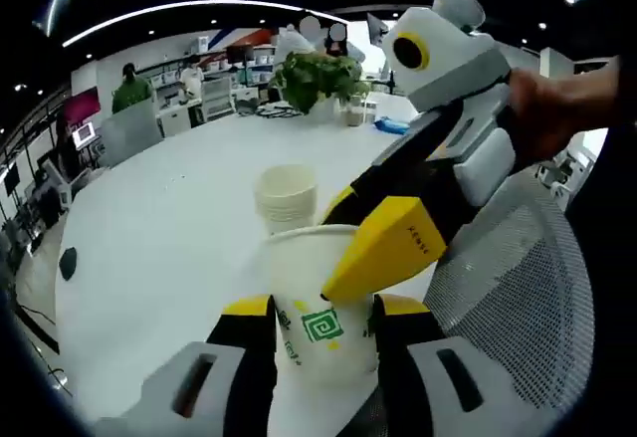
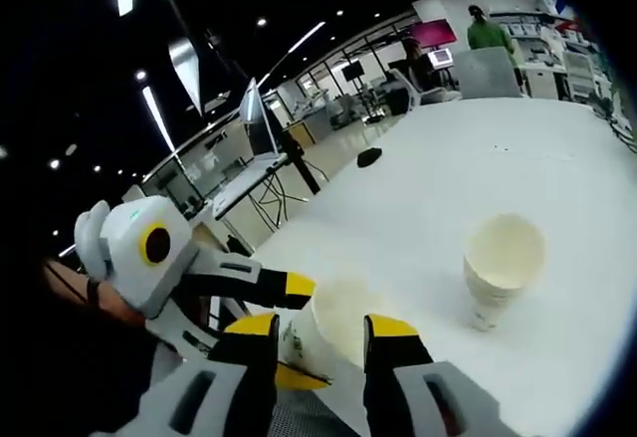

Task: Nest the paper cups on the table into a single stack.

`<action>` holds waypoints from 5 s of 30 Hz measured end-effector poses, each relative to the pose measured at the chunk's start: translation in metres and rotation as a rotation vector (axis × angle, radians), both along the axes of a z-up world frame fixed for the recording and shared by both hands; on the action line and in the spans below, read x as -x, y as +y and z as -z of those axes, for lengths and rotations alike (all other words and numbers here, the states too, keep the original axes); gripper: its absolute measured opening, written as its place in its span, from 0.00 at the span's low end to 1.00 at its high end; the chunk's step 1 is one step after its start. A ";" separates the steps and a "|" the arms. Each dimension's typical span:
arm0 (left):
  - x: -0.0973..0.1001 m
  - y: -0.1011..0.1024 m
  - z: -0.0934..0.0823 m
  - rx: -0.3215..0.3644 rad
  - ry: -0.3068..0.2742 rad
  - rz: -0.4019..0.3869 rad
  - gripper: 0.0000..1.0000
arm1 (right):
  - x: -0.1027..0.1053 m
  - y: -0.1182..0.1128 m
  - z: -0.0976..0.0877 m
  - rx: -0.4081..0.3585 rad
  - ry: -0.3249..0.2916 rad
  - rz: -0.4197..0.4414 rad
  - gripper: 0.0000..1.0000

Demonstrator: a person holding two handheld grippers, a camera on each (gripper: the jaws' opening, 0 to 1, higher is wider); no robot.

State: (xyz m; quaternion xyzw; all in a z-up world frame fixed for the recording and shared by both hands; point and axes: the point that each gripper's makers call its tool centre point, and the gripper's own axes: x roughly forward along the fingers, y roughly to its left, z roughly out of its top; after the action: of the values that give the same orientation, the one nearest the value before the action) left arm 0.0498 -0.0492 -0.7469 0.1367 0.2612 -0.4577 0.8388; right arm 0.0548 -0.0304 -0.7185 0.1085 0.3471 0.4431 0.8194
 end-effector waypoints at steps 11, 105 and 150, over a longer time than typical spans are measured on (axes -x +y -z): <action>0.009 -0.008 -0.002 -0.010 0.014 0.053 0.38 | 0.007 -0.007 0.006 -0.018 0.043 0.003 0.20; -0.012 0.061 0.030 -0.051 0.095 -0.274 0.42 | -0.113 -0.081 -0.019 0.181 -0.145 0.253 0.00; -0.010 0.056 0.036 -0.011 0.157 -0.255 0.42 | -0.091 -0.147 0.001 0.285 -0.167 0.237 0.25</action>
State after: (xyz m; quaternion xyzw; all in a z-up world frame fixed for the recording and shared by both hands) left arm 0.0601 0.0068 -0.7831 0.0707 0.3437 -0.3553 0.8664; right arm 0.1453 -0.1775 -0.7193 -0.0056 0.3221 0.2975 0.8987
